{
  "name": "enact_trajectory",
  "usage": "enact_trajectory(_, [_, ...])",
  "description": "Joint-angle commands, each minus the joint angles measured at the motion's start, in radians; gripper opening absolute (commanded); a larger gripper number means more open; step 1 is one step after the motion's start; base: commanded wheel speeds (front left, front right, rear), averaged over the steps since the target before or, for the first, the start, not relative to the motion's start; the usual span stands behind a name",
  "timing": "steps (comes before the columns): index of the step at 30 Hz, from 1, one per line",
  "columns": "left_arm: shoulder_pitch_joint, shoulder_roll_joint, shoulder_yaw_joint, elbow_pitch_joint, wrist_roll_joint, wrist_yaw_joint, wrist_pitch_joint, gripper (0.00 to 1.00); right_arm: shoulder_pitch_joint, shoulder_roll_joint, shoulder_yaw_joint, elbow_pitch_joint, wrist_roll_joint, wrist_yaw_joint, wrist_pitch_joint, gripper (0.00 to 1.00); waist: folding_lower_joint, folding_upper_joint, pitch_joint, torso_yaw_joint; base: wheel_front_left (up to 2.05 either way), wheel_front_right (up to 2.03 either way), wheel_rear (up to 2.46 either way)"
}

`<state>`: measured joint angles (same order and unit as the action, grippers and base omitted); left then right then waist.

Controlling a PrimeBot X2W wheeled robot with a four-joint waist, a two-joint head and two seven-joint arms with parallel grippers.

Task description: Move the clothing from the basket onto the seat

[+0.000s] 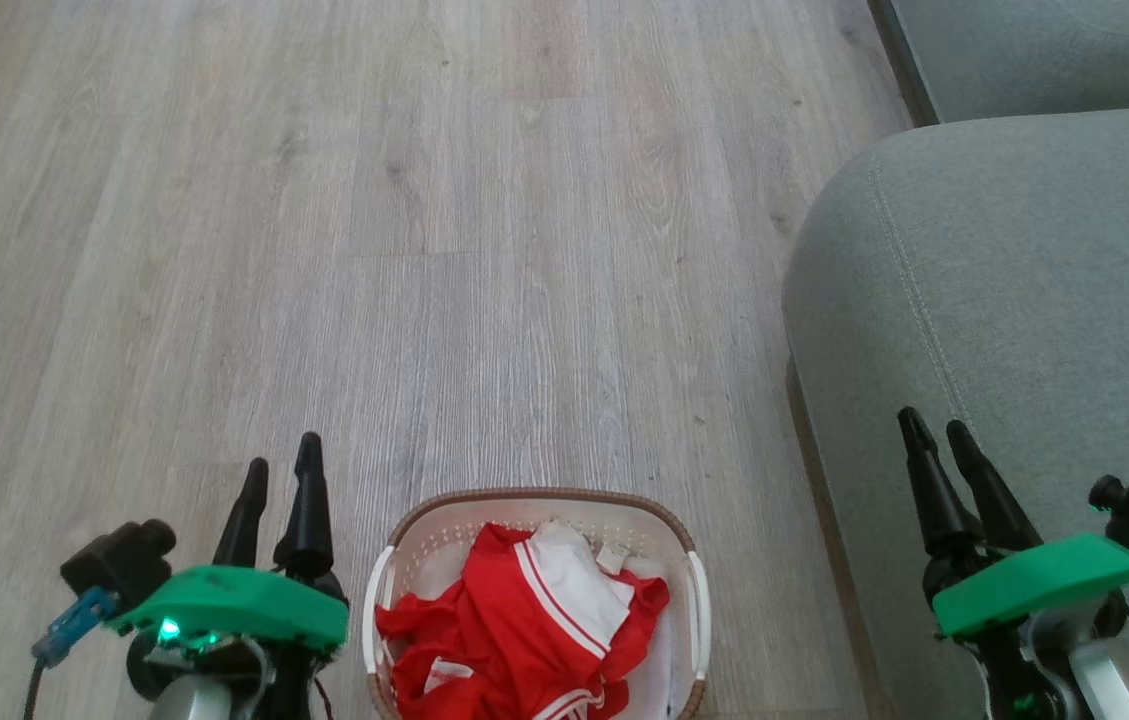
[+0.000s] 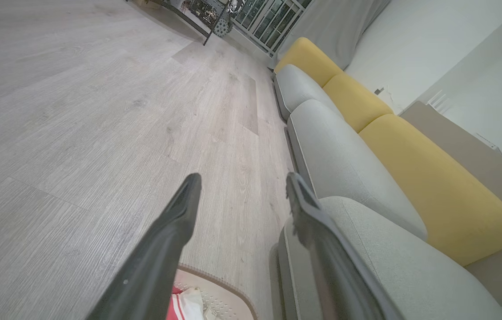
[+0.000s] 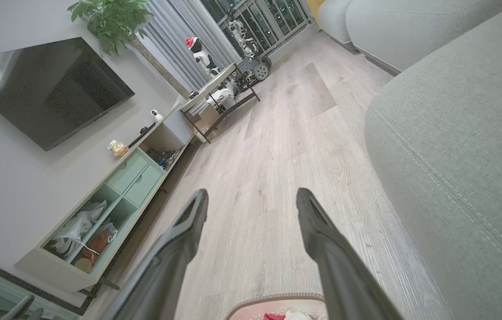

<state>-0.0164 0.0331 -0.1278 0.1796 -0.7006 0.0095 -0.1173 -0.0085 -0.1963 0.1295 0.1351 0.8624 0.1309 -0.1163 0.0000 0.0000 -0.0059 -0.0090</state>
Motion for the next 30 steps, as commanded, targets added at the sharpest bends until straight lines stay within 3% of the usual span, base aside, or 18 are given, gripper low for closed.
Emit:
enact_trajectory(1, [-0.051,0.013,0.010,-0.043,0.024,0.004,-0.012,1.00,-0.045,-0.027,0.013,-0.042,-0.022,0.000,-0.012,1.00,0.0000,0.0000,0.000,0.000,0.00,0.00,0.00])
enact_trajectory(30, [-0.060,0.016,-0.058,-0.098,0.355,0.058,-0.097,1.00,-0.047,-0.085,0.085,-0.089,-0.287,0.000,-0.097,1.00,0.0000,0.0000,0.007,-0.002,0.00,0.00,0.00])
